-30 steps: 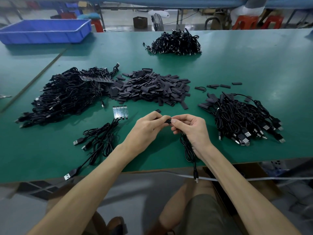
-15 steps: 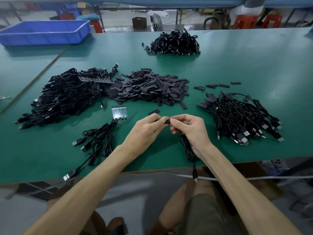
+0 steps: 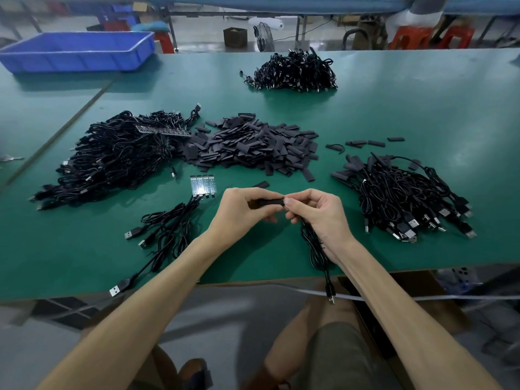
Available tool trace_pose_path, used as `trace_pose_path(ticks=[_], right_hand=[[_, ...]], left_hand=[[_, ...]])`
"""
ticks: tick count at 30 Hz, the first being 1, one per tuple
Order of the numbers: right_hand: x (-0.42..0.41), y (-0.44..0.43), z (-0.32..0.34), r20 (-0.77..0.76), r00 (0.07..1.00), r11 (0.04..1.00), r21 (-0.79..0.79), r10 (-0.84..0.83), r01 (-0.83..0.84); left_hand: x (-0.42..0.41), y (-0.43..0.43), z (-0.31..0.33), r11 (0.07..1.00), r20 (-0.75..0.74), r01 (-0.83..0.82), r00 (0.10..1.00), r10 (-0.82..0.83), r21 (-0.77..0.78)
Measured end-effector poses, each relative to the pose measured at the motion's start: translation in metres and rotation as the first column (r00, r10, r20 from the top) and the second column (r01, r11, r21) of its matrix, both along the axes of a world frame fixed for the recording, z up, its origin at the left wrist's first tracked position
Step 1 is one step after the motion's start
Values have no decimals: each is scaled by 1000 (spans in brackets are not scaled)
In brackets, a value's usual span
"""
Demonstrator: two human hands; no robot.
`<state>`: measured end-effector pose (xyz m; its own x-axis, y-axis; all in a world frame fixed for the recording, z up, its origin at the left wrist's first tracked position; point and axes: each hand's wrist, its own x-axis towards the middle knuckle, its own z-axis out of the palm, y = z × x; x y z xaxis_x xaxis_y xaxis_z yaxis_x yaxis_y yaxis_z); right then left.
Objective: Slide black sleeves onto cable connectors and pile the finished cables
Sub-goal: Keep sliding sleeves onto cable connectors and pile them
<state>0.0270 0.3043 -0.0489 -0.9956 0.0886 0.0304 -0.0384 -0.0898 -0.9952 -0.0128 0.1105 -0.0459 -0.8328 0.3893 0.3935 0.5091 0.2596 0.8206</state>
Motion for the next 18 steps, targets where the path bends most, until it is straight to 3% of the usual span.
trace_pose_path(ticks=[5, 18], right_hand=[[-1, 0, -2, 6, 1000, 1000, 6, -3, 3], [-2, 0, -1, 9, 1000, 999, 14, 29, -29]], left_hand=[[-5, 0, -2, 988, 193, 46, 978, -74, 146], [-1, 3, 1, 979, 266, 62, 957, -113, 195]])
